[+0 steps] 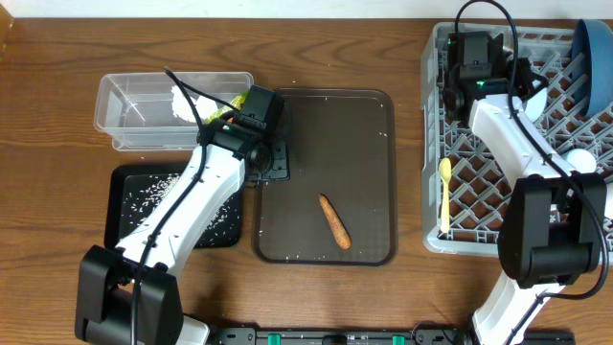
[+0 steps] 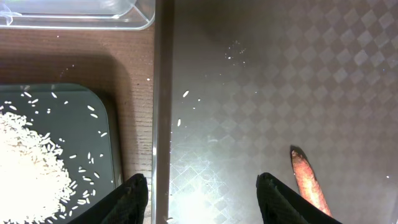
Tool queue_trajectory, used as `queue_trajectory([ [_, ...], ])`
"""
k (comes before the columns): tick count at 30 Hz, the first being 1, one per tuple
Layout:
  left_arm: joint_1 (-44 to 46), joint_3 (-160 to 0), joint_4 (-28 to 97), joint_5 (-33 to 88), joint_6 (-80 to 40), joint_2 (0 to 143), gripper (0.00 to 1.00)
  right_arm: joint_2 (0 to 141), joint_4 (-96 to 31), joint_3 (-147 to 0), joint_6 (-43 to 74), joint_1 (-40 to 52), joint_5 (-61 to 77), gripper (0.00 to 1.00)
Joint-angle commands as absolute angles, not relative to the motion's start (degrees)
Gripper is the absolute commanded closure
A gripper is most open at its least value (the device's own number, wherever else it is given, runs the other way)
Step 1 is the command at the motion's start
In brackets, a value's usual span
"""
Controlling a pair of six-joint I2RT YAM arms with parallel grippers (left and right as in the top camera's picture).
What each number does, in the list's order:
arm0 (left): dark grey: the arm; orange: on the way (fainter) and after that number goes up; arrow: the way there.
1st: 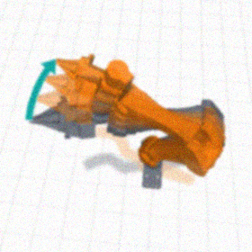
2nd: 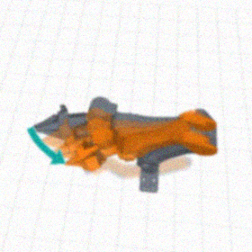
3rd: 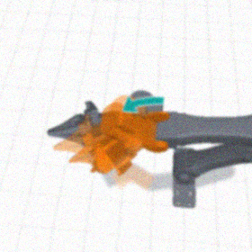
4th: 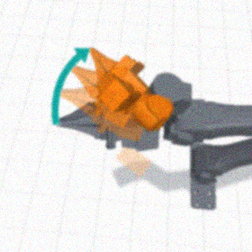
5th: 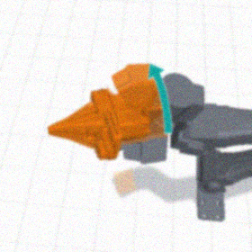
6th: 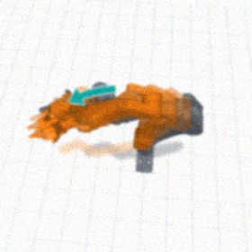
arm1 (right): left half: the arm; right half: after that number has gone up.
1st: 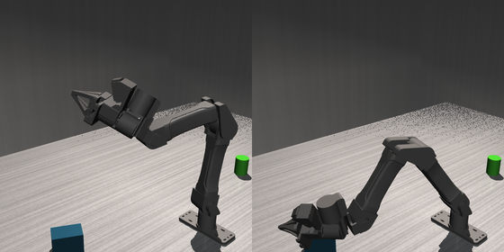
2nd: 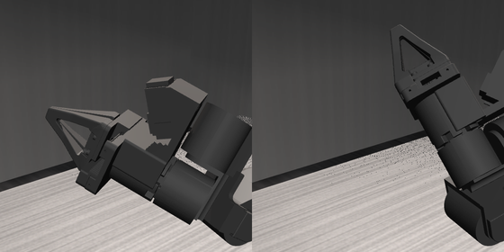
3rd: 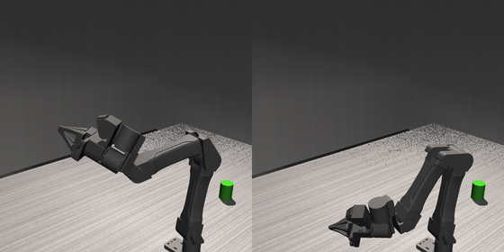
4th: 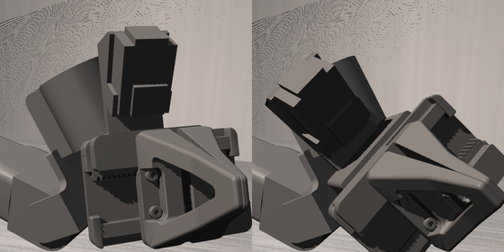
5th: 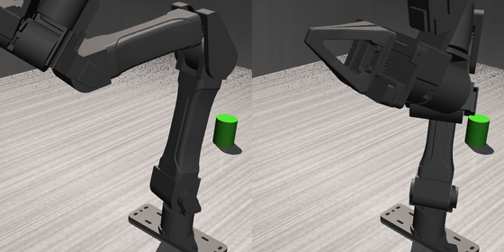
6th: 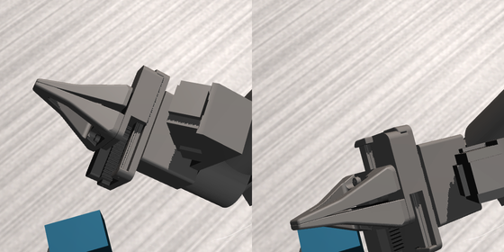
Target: Sort waste into correct bins and load items into the dishwasher rack
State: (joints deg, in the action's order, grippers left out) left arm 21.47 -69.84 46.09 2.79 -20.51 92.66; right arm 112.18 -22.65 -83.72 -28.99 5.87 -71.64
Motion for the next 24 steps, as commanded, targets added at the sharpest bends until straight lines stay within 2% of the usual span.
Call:
queue_trajectory([
  [1, 21.21, -70.37, 46.22, 2.33, -20.18, 92.95, 0.41, 112.62, -22.48, -83.40, -31.81, 5.26, -74.61, 0.99],
  [8, 21.21, -70.37, 46.24, 2.33, -20.18, 92.95, 0.41, 112.62, -23.11, -83.40, -31.73, 3.70, -73.69, 0.99],
  [24, 21.21, -70.37, 46.26, 2.35, -20.18, 92.95, 0.41, 112.64, -23.79, -78.19, -27.88, 7.01, -68.51, 0.98],
])
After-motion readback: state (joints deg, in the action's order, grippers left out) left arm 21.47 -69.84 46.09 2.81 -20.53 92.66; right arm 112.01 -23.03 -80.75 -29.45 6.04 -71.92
